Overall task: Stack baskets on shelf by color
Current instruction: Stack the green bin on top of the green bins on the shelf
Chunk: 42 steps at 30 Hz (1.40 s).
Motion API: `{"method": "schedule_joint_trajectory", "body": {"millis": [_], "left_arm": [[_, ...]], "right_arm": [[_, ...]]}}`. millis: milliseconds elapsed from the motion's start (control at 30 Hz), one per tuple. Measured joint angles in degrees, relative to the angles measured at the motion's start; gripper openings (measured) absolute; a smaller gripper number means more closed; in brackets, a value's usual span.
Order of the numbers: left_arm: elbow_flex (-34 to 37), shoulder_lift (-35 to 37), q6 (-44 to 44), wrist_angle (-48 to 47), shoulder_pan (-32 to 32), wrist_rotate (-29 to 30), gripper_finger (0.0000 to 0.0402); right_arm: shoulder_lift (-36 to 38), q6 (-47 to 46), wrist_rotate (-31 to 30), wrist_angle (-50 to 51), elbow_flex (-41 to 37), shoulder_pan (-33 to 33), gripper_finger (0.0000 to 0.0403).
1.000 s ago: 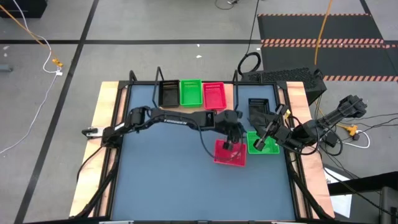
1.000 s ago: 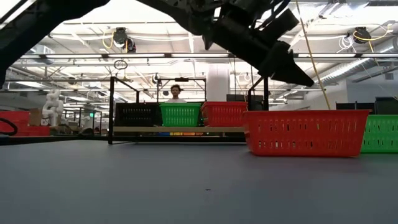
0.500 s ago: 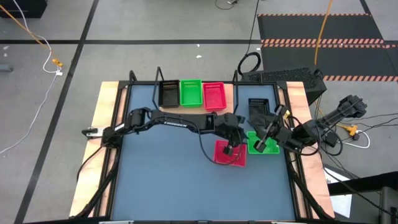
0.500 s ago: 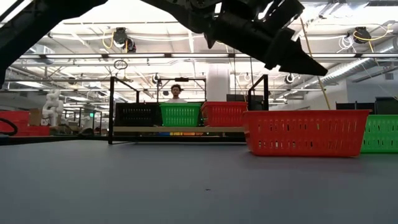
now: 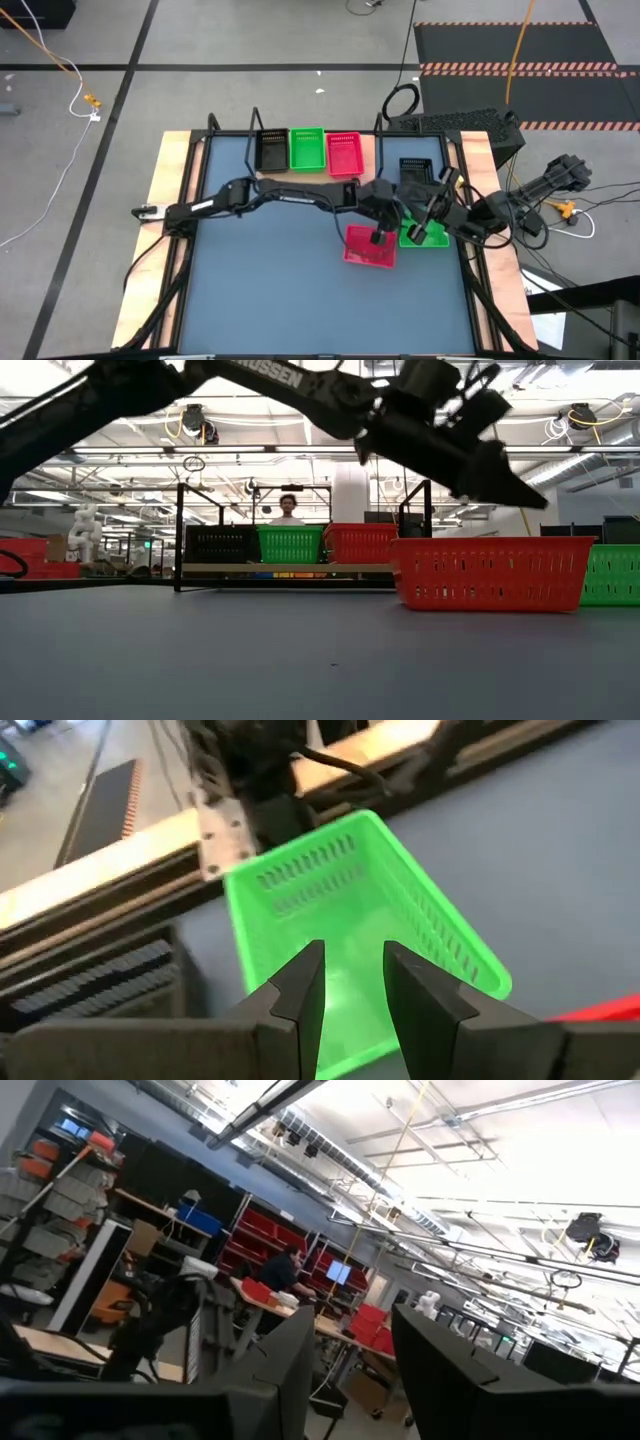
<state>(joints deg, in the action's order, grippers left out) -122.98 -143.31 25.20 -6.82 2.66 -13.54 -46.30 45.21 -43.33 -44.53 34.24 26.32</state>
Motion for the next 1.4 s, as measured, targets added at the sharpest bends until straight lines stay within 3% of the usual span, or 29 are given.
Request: {"method": "schedule_joint_trajectory", "body": {"millis": [233,633,867,1000,1233,1400], "left_arm": [[-5.39,-2.57,1.51,-2.14,-1.39,-0.36,0.0106],[-5.93,-3.35,2.02,-8.09,-2.2,-0.67,0.0108],[-5.93,-1.3,3.2,-6.8,-2.44,4.37,0.0163],[-5.93,-2.1,3.25,-5.1,-1.81,-0.05,0.02],[-5.87,-3.88,1.71,3.81,-2.2,-3.45,0.0207],[-5.96,-3.65,3.09,-2.41,-2.07,-3.74,0.0207]], "right_arm": [[0.0,-0.59,-0.05,1.11,0.0,-0.54,0.013],[0.01,-1.02,-0.05,0.19,0.0,-0.54,0.013],[0.0,-1.68,-0.07,0.77,0.0,-0.51,0.013],[0.01,-1.68,-0.08,1.05,0.0,-0.51,0.013],[0.02,-1.16,-0.01,-0.73,-0.01,-0.51,0.013],[0.02,-0.33,0.06,-0.83,0.0,-0.51,0.013]]}}
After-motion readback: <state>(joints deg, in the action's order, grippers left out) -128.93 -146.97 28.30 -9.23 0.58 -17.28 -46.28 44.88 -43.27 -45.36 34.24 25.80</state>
